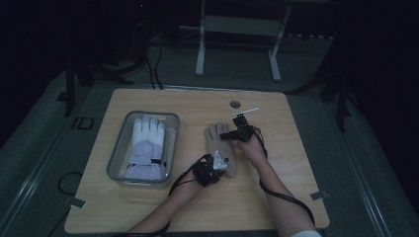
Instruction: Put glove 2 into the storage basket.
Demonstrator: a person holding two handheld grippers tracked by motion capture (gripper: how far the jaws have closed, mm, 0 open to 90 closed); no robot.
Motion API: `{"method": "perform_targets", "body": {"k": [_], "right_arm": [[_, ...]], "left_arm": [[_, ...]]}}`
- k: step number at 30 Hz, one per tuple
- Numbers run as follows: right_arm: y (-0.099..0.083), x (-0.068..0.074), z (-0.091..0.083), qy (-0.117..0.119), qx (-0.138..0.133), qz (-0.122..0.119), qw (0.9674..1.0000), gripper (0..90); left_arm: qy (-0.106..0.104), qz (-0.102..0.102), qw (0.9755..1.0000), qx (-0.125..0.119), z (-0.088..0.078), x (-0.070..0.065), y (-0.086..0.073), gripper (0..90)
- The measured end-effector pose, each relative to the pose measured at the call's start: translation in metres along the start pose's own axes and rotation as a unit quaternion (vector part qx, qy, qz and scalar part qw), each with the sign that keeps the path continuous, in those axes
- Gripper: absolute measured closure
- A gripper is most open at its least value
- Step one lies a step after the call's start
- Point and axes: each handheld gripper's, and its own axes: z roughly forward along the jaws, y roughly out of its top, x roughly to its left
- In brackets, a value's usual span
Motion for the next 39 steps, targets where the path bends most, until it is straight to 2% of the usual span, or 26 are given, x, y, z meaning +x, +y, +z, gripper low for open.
{"method": "perform_targets", "body": {"k": [4, 8, 14, 24, 26, 33, 35, 39], "right_arm": [[0.002, 0.004, -0.005, 0.003, 0.003, -0.01, 0.9999, 78.3], [0.006, 0.007, -0.011, 0.004, -0.009, -0.01, 0.9999, 78.9], [0.011, 0.009, -0.021, 0.013, -0.02, -0.009, 0.9997, 79.2], [0.026, 0.029, -0.047, 0.029, -0.053, -0.026, 0.9978, 79.4], [0.03, 0.035, -0.051, 0.029, -0.059, -0.032, 0.9973, 79.4], [0.041, 0.05, -0.061, 0.034, -0.067, -0.044, 0.9962, 79.6], [0.044, 0.053, -0.063, 0.041, -0.069, -0.04, 0.9959, 79.7], [0.049, 0.062, -0.066, 0.044, -0.074, -0.047, 0.9951, 80.0]], "left_arm": [[0.002, 0.008, 1.0, -0.002, -0.008, -0.001, 0.003, 80.8], [0.005, 0.005, 0.9999, -0.008, -0.016, 0.002, 0.007, 80.9], [0.013, 0.016, 0.9998, -0.008, -0.024, 0.004, 0.011, 81.0], [0.028, 0.03, 0.9991, -0.013, -0.052, 0.009, 0.019, 81.0], [0.033, 0.037, 0.9987, -0.013, -0.061, 0.011, 0.021, 81.0], [0.043, 0.045, 0.998, -0.014, -0.078, 0.014, 0.024, 81.0], [0.046, 0.047, 0.9978, -0.013, -0.084, 0.015, 0.025, 81.0], [0.055, 0.048, 0.9972, -0.014, -0.099, 0.018, 0.023, 81.0]]}}
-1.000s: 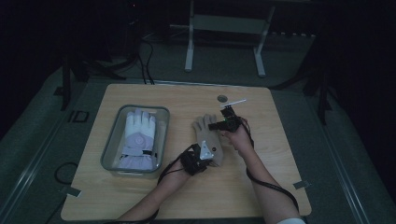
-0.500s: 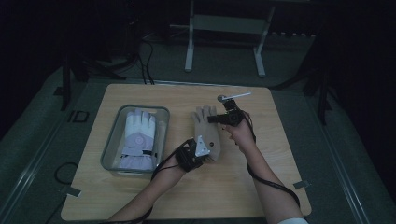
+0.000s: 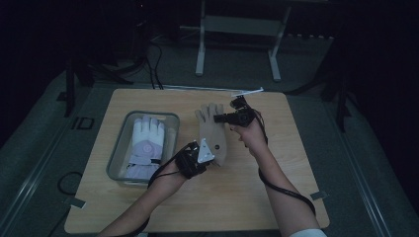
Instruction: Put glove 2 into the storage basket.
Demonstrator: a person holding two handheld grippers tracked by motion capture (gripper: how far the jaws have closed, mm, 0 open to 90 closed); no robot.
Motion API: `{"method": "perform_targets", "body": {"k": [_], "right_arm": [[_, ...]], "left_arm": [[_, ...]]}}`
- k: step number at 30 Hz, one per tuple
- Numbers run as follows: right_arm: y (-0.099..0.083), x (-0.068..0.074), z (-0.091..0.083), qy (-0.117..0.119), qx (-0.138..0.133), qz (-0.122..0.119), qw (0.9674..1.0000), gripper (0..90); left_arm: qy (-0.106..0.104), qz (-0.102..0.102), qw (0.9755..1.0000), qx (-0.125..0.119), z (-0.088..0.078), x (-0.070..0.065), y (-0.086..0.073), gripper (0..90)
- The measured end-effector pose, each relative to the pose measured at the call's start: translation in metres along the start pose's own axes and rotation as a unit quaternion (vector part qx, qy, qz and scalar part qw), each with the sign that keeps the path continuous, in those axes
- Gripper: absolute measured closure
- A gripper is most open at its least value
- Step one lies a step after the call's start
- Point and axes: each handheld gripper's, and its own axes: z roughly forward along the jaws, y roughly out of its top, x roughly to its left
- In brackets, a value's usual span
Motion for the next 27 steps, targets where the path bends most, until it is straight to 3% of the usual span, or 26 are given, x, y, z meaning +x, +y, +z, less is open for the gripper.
{"method": "perform_targets", "body": {"k": [18, 27], "right_arm": [[0.023, 0.042, 0.017, 0.018, 0.004, -0.034, 0.9993, 82.4], [0.034, 0.067, 0.035, 0.036, 0.008, -0.048, 0.9982, 82.4]], "left_arm": [[0.027, -0.003, 0.9995, 0.015, -0.037, 0.014, -0.019, 81.0], [0.051, -0.009, 0.9981, 0.032, -0.062, 0.025, -0.04, 81.0]]}}
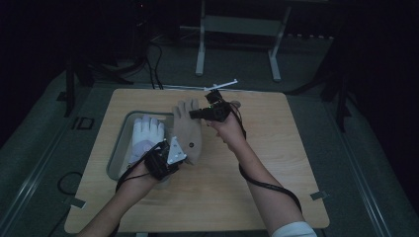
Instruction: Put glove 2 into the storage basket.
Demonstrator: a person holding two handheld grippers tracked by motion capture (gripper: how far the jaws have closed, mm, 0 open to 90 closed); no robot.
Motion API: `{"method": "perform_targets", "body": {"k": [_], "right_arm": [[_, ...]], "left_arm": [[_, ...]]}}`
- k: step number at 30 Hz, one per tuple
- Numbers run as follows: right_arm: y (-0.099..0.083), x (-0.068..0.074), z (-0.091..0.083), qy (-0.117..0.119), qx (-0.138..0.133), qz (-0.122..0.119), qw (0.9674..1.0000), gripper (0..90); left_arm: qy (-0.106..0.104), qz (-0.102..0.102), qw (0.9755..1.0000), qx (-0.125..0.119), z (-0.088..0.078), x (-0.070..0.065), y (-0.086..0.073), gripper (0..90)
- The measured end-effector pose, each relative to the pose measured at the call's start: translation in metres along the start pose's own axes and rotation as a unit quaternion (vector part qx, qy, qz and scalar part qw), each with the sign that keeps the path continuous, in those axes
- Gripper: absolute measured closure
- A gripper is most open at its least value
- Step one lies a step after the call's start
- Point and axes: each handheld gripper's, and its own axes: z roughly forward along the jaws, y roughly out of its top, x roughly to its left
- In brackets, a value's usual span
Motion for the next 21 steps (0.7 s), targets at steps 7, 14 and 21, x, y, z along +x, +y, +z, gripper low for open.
{"method": "perform_targets", "body": {"k": [7, 14, 21], "right_arm": [[0.008, 0.021, 0.022, 0.018, 0.007, -0.009, 0.9998, 82.4], [0.021, 0.047, 0.05, 0.031, 0.019, -0.033, 0.9988, 82.4], [0.023, 0.061, 0.079, 0.039, 0.033, -0.038, 0.998, 82.3]], "left_arm": [[0.016, -0.015, 0.9997, 0.013, -0.02, 0.01, -0.025, 80.9], [0.03, -0.03, 0.9988, 0.025, -0.037, 0.018, -0.048, 81.0], [0.029, -0.05, 0.9976, 0.038, -0.041, 0.028, -0.071, 80.9]]}}
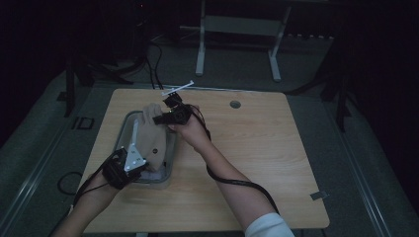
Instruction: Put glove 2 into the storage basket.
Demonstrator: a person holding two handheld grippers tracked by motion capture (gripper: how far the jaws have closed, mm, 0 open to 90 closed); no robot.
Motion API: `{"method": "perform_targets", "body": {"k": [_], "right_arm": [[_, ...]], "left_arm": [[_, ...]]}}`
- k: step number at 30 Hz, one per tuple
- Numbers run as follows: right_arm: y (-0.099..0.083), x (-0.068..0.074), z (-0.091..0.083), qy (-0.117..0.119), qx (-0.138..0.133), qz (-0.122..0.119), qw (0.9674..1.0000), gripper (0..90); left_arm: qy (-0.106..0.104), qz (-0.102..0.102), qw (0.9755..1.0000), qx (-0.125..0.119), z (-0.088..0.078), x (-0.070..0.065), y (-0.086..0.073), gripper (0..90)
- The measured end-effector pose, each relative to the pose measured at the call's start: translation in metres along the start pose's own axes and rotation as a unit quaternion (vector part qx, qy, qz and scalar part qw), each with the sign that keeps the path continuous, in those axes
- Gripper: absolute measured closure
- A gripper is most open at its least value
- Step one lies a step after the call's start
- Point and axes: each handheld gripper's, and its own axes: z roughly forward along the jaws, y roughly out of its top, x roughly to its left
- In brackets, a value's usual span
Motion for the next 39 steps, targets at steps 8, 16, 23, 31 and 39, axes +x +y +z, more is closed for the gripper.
{"method": "perform_targets", "body": {"k": [8, 16, 23, 31, 39], "right_arm": [[-0.01, -0.006, 0.03, -0.002, 0.031, 0.006, 0.9995, 82.1], [-0.026, -0.017, 0.048, -0.021, 0.064, -0.007, 0.9977, 79.9], [-0.028, -0.018, 0.049, -0.029, 0.062, -0.012, 0.9976, 75.8], [-0.027, -0.016, 0.05, -0.034, 0.063, -0.014, 0.9974, 70.7], [-0.024, -0.015, 0.047, -0.025, 0.064, -0.029, 0.9972, 45.7]], "left_arm": [[-0.022, -0.01, 0.9995, 0.018, 0.015, -0.002, -0.011, 80.7], [-0.041, -0.026, 0.9984, 0.03, 0.031, -0.002, -0.017, 80.4], [-0.048, -0.029, 0.9979, 0.033, 0.036, -0.004, -0.016, 80.2], [-0.05, -0.031, 0.9977, 0.033, 0.035, -0.004, -0.017, 79.8], [-0.072, -0.064, 0.9951, 0.021, 0.029, 0.003, -0.015, 65.3]]}}
